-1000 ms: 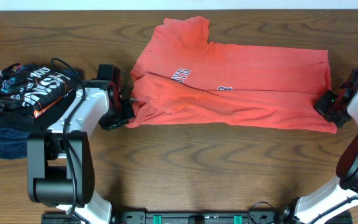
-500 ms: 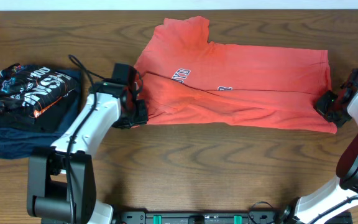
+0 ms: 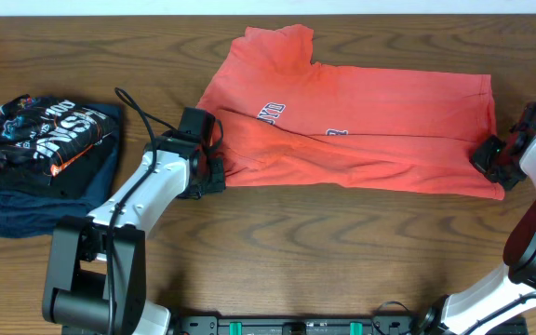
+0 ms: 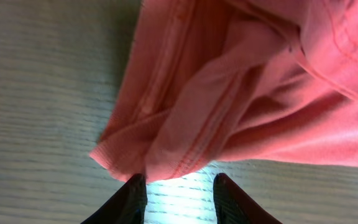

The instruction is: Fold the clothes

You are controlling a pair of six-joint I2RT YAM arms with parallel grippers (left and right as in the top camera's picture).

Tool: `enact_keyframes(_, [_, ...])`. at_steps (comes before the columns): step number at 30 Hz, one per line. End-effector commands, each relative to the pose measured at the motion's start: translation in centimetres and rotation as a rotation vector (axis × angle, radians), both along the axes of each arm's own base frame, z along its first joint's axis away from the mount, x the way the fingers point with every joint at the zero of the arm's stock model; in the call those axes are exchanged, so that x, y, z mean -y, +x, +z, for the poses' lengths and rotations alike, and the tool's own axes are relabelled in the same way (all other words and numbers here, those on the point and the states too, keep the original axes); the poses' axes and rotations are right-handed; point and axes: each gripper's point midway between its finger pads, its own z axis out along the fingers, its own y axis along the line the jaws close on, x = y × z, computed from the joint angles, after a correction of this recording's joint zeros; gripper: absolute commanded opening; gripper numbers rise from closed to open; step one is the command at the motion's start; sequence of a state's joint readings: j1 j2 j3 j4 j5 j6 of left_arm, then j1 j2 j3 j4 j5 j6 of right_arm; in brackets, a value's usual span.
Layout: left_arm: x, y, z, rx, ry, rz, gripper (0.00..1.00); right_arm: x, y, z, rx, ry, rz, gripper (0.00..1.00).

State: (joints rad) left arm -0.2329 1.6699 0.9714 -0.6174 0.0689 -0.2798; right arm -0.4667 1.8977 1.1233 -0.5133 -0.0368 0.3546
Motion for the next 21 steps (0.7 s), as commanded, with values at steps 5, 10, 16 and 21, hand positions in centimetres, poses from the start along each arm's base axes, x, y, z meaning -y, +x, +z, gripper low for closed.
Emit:
enact_keyframes(5, [-0.8, 0.2, -0.9, 0.003, 0.053, -0.003, 0.38, 0.3, -0.9, -0.7, -0.044, -0.014, -0.001, 0.09])
enact_keyframes(10, [-0.8, 0.1, -1.2, -0.008, 0.056, -0.004, 0.37, 0.3, -0.9, -0.7, -0.044, -0.014, -0.001, 0.09])
enact_keyframes(16, [-0.8, 0.1, -1.2, -0.009, 0.055, -0.004, 0.36, 0.4, -0.9, -0.7, -0.043, -0.015, -0.001, 0.09])
enact_keyframes(21, [-0.7, 0.3, -1.2, -0.001, 0.053, -0.004, 0.25, 0.4, -0.9, -0.7, -0.044, -0.015, -0.001, 0.09])
